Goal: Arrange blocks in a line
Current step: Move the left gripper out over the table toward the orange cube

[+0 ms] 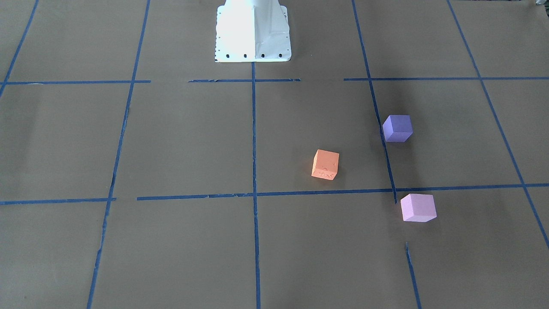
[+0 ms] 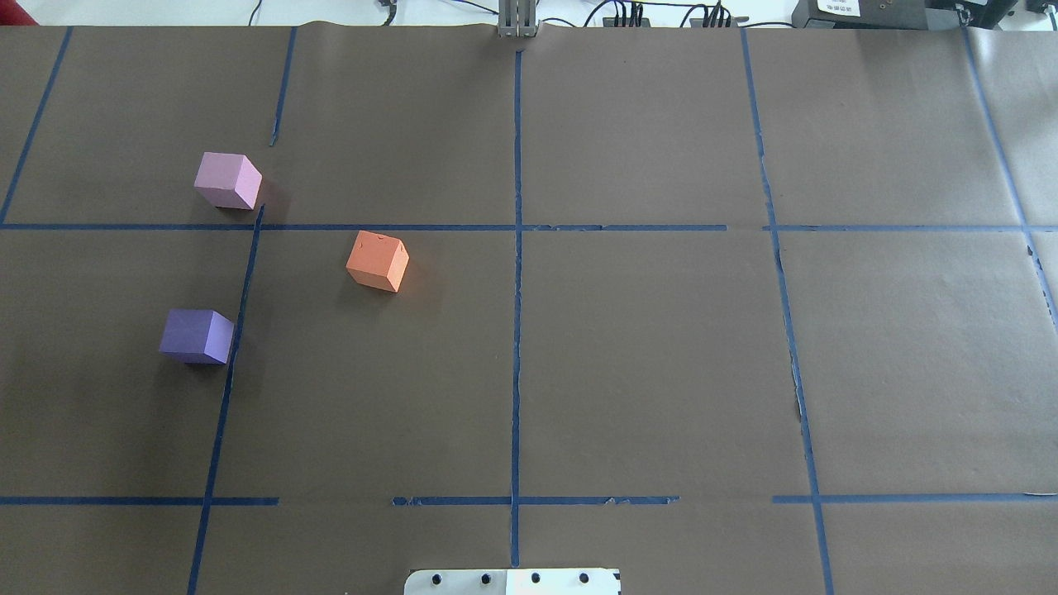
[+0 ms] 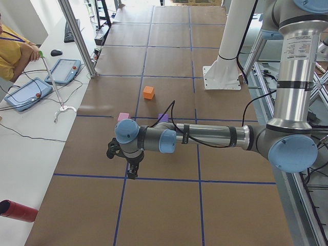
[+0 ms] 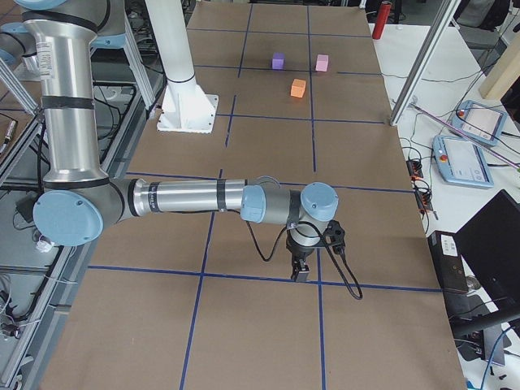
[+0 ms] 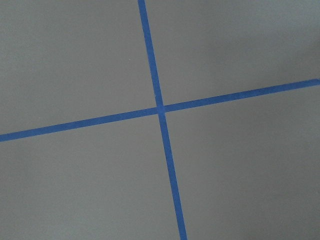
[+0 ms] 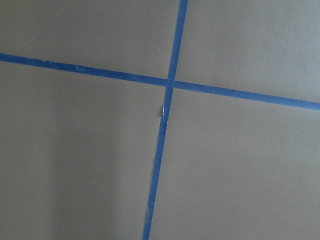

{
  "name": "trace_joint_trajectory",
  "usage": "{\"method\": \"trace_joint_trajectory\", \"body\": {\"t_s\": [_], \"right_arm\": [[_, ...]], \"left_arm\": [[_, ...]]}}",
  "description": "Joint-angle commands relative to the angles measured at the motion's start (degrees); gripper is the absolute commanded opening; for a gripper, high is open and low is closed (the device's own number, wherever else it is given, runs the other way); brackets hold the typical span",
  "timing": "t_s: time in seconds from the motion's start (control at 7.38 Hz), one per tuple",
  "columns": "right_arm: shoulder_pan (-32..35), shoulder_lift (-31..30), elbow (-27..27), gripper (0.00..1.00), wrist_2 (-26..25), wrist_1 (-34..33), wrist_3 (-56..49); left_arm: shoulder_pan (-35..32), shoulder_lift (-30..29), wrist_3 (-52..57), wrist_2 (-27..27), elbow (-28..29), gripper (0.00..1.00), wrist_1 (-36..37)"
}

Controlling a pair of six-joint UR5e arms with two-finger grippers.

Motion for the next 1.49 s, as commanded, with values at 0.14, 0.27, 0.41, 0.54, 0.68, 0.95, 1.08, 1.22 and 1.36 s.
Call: {"method": "trace_joint_trajectory", "body": {"t_s": [0.14, 0.27, 0.41, 0.54, 0.68, 0.95, 1.08, 1.22, 1.36], "right_arm": [[0.0, 0.0, 0.0, 1.0, 0.0, 0.0, 0.0], [0.0, 0.0, 0.0, 1.0, 0.0, 0.0, 0.0], [0.0, 0.0, 0.0, 1.0, 0.0, 0.0, 0.0], [0.1, 0.0, 0.0, 1.0, 0.0, 0.0, -0.1], [0.0, 0.0, 0.0, 1.0, 0.0, 0.0, 0.0], [0.0, 0.0, 0.0, 1.0, 0.0, 0.0, 0.0], [0.0, 0.0, 0.0, 1.0, 0.0, 0.0, 0.0], [0.0, 0.0, 0.0, 1.0, 0.0, 0.0, 0.0], [0.0, 0.0, 0.0, 1.0, 0.0, 0.0, 0.0]], "left_arm": [[0.0, -0.1, 0.1, 0.0, -0.1, 1.0, -0.3], [0.0, -0.9, 0.5, 0.0, -1.2, 1.0, -4.4], [0.1, -1.0, -0.3, -0.4, -2.8, 1.0, -7.9], [0.8, -2.1, -7.2, -0.6, -4.4, 1.0, -8.0], [7.0, -4.2, -17.3, -0.2, -7.0, 1.0, -7.7], [15.8, -12.8, -32.6, -0.2, -7.3, 1.0, -8.1], [21.7, -17.5, -39.9, 0.5, -7.0, 1.0, -8.1], [29.7, -23.4, -46.6, 5.0, -5.6, 1.0, -8.1], [37.3, -27.5, -52.6, 10.1, -3.9, 1.0, -8.3]]}}
